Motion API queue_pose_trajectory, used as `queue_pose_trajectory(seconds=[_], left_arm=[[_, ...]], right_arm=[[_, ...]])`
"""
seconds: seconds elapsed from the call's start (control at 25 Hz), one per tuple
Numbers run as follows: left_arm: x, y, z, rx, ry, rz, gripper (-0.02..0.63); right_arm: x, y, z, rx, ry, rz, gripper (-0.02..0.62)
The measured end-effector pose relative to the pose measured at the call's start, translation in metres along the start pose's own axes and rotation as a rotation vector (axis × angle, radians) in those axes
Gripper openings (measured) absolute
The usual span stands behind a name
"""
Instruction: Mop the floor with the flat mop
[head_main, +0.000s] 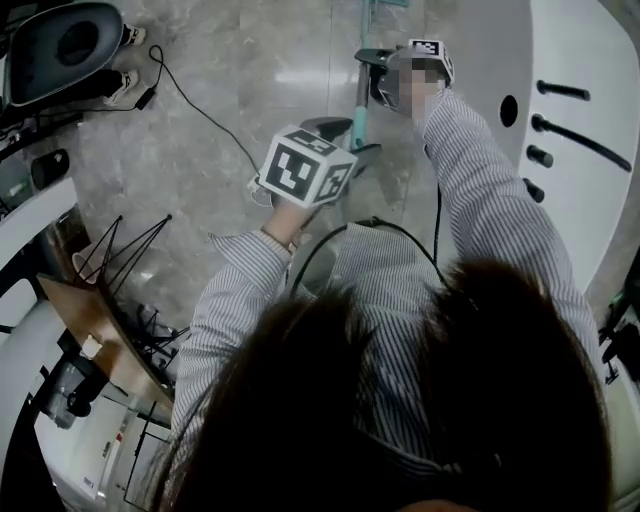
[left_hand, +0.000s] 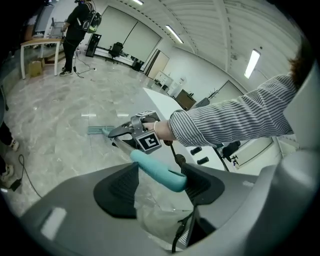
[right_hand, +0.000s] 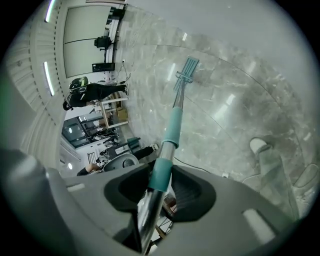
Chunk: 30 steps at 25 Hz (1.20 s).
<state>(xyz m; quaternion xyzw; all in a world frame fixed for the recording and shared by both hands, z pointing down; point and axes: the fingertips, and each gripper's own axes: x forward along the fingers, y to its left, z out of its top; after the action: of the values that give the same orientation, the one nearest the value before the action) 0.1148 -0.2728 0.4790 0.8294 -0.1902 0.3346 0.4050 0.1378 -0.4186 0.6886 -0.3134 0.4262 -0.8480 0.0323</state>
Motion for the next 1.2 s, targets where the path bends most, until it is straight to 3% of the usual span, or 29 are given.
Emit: queue_pose_trajectory(seconds=[0.28,0.48,0.88,1.2], left_arm=[[0.022,0.035,0.068,-0.012,-0.023,0.007,0.270],[0.024,0.039,0.069,-0.035,-0.028,0.008,0.264],[0.018,0.026,0.013,-0.054,-0.009,0.021,0.245],[-0.010,-0.016,-0.087,-0.064,-0.016,0.011,0.241]], right_arm=[[0.006,0.044,0.070,0.003,-0.048,0.007,0.135],[0.008,0.047,0.074,0.001,-0.044,0.009,0.135],[0.009,0.012,0.036,0.007,-0.055,-0.001,0.132],[0.001,-0.050,-0.056,0.012,-0.056,-0.002,0.132]])
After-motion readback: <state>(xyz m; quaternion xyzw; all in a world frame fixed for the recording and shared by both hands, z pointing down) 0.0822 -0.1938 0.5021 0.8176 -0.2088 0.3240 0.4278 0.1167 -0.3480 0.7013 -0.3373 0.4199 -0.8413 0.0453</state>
